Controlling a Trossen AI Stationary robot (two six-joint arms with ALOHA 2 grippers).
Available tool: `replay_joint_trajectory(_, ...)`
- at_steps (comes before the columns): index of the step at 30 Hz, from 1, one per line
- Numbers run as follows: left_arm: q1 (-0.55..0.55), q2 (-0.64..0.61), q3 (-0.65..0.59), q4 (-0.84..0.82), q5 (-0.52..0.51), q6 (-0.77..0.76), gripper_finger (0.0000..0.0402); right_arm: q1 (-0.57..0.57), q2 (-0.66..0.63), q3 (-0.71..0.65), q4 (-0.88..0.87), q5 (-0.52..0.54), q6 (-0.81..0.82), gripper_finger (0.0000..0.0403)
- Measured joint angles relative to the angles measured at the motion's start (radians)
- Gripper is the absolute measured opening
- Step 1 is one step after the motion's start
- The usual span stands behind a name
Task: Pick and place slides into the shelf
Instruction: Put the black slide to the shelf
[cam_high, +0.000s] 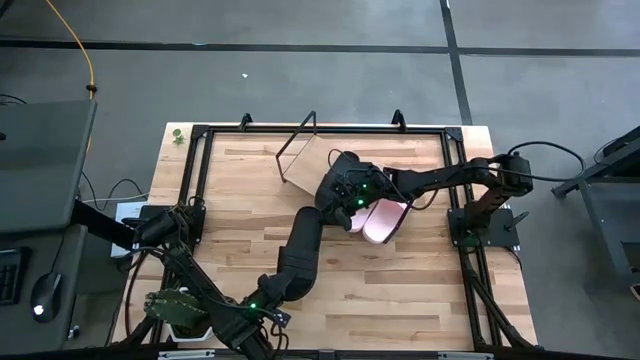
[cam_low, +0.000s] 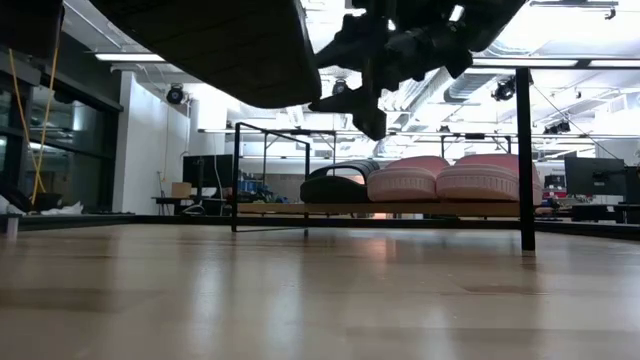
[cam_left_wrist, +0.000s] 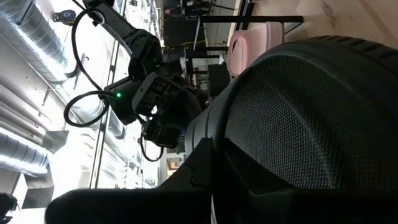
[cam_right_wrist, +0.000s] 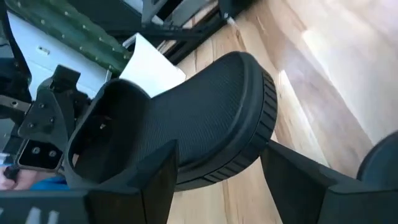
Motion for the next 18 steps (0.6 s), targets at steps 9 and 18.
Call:
replay_joint_trajectory(9, -0.001, 0.000, 0.000, 0.000, -0.002, 0.000, 0.0001, 0.028, 0.000, 0.000, 0.053, 0.054, 0.004, 0.0217)
replay_joint_trajectory(18, 0.000, 0.000, 0.000, 0.001, -0.003, 0.002, 0.0001, 0.029, 0.000, 0.000, 0.058, 0.089, 0.004, 0.0217)
